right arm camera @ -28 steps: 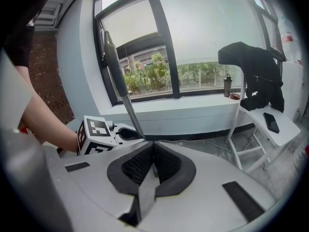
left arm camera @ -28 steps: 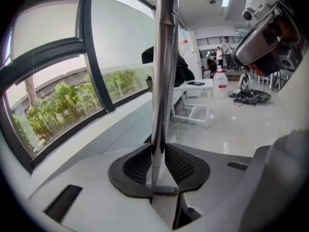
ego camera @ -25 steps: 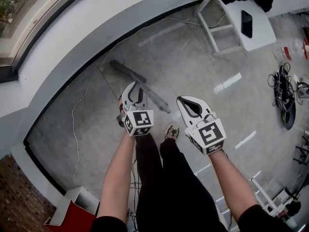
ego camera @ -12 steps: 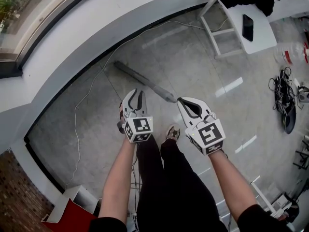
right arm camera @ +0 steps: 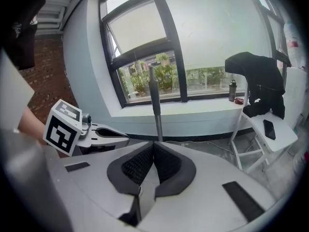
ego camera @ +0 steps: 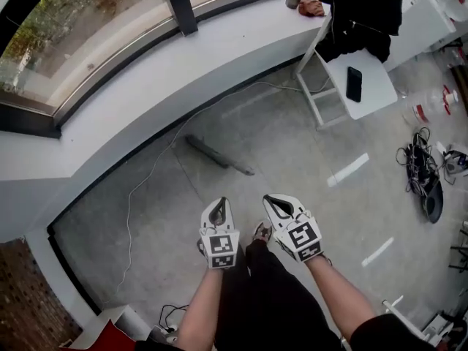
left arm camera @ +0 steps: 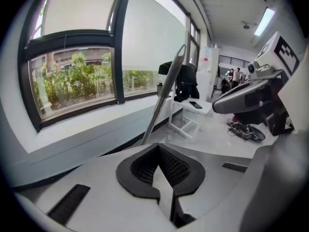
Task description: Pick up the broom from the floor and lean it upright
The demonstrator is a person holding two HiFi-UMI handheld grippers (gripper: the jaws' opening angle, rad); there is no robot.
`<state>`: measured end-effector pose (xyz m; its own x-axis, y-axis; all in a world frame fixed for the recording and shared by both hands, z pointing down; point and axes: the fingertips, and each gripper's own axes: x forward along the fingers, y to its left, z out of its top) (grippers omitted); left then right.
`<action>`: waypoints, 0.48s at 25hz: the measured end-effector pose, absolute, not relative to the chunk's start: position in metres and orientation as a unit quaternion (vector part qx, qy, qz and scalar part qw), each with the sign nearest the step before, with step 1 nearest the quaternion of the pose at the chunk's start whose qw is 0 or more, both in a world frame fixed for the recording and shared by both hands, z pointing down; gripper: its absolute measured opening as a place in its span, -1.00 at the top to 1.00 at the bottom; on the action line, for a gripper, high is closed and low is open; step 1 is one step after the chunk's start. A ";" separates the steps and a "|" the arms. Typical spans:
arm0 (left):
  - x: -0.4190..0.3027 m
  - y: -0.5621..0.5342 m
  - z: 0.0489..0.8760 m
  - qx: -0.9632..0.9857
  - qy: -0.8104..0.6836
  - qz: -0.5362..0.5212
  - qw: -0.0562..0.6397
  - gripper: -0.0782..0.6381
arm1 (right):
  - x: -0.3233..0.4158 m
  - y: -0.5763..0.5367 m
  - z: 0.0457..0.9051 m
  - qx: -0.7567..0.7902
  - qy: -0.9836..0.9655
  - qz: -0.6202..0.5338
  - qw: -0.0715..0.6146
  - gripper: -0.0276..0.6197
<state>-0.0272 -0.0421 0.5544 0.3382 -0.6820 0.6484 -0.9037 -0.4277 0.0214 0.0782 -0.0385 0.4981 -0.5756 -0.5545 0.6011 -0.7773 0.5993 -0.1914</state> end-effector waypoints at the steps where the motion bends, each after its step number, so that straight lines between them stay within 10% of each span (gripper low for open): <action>1: -0.023 -0.035 0.542 0.794 -0.501 0.284 0.196 0.76 | 0.082 -0.034 0.490 0.388 -0.859 0.225 0.248 0.89; 12: -0.023 0.022 0.400 0.783 -0.521 0.248 0.232 0.76 | 0.068 0.011 0.372 0.393 -0.867 0.233 0.200 0.89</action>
<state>-0.0231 0.0218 0.3995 0.3347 -0.7008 0.6300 -0.9310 -0.3494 0.1059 0.0680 0.0112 0.3719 -0.6113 -0.5879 0.5298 -0.7741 0.5834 -0.2459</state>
